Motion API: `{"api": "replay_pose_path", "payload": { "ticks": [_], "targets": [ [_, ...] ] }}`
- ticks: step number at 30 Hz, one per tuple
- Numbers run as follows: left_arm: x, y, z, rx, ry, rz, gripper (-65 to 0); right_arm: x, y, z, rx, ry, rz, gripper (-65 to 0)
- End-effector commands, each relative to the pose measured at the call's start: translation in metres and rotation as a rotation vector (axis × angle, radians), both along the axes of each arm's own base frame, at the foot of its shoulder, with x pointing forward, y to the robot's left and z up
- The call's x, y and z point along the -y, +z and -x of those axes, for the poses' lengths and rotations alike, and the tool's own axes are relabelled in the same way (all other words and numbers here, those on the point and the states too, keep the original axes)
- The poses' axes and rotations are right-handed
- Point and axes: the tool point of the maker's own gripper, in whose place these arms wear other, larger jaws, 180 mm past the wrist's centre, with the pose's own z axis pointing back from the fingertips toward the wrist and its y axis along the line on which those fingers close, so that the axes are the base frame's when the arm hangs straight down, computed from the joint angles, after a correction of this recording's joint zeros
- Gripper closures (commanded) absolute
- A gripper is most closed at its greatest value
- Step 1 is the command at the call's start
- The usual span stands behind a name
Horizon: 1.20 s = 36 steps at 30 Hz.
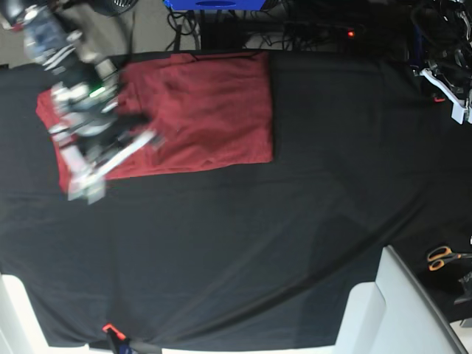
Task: Fold the T-shirt properly
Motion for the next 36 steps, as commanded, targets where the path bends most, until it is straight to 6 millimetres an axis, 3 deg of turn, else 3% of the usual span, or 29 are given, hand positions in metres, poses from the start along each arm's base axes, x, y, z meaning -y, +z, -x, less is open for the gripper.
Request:
{"api": "replay_pose_path", "payload": {
  "ticks": [1, 5, 8, 11, 14, 17, 21, 27, 36],
  "targets": [
    [-0.009, 0.012, -0.008, 0.035, -0.011, -0.024, 0.0, 0.004, 0.016, -0.015, 0.049, 0.037, -0.023, -18.3],
    [-0.005, 0.009, -0.007, 0.035, -0.007, -0.014, 0.0, 0.033, 0.047, -0.041, 0.137, 0.095, -0.181, -42.5],
    [-0.003, 0.008, -0.007, 0.037, -0.005, -0.009, 0.0, 0.058, 0.065, -0.043, 0.214, 0.183, -0.296, -58.2],
    [-0.002, 0.008, -0.007, 0.036, -0.008, -0.008, 0.0, 0.093, 0.065, -0.039, 0.220, 0.239, -0.362, -57.8],
    [-0.001, 0.008, -0.007, 0.038, -0.010, -0.008, 0.0, 0.143, 0.033, -0.025, 0.141, 0.132, -0.411, -53.7],
    [-0.001, 0.008, -0.008, 0.039, -0.011, -0.009, 0.0, 0.177, 0.004, -0.008, 0.047, 0.061, -0.396, -54.6],
    [-0.001, 0.008, -0.007, 0.037, -0.009, -0.007, 0.0, 0.189, -0.030, 0.011, -0.064, 0.085, -0.420, -56.6],
    [-0.001, 0.008, -0.008, 0.037, -0.011, -0.009, 0.0, 0.186, -0.074, 0.034, -0.174, 0.037, -0.548, -56.3],
    [-0.001, 0.007, -0.007, 0.034, -0.008, -0.006, 0.0, 0.158, -0.094, 0.044, -0.271, 0.108, -0.567, -56.0]
  ]
}}
